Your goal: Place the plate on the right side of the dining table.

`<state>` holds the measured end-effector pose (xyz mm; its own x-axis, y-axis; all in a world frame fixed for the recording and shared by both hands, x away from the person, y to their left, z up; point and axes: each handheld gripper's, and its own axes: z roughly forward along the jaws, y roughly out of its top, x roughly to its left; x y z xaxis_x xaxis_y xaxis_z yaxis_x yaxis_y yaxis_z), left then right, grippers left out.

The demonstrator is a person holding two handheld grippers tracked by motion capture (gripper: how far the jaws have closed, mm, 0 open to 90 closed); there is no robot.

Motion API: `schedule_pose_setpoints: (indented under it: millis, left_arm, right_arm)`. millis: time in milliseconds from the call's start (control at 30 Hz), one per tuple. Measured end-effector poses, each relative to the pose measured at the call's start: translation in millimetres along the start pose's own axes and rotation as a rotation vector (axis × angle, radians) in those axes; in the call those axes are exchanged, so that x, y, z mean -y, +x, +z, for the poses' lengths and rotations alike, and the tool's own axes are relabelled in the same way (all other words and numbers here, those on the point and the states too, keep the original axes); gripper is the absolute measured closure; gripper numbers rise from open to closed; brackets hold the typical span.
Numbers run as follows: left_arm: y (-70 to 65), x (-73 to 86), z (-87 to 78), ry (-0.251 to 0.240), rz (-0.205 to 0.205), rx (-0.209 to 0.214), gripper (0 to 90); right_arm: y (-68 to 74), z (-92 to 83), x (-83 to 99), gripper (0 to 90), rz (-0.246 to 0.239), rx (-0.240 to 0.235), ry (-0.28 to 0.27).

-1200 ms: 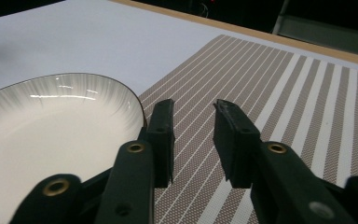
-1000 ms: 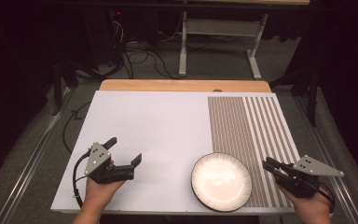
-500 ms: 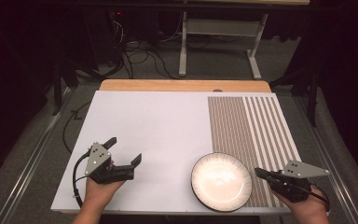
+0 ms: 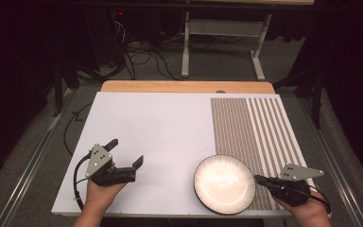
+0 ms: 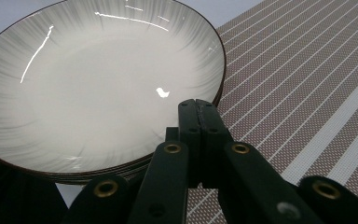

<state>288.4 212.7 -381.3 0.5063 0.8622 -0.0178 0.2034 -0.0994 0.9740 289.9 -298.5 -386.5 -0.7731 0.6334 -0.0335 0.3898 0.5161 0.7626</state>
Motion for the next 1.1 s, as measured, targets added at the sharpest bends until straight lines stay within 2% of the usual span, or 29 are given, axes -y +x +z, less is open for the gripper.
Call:
schedule_pose_setpoints:
  millis: [433, 533, 1100]
  left_arm:
    - [0.7, -0.1, -0.3, -0.003, -0.006, 0.002, 0.2]
    - [0.6, -0.1, -0.2, -0.002, -0.006, 0.003, 0.2]
    - [0.7, 0.0, 0.4, 0.000, -0.007, 0.004, 0.2]
  right_arm:
    - [1.9, 1.1, -0.5, 90.0, 0.003, -0.006, 0.015]
    - [3.1, 1.2, -1.5, 90.0, -0.011, -0.001, 0.028]
    - [5.1, 2.5, -2.3, 90.0, -0.008, -0.001, 0.025]
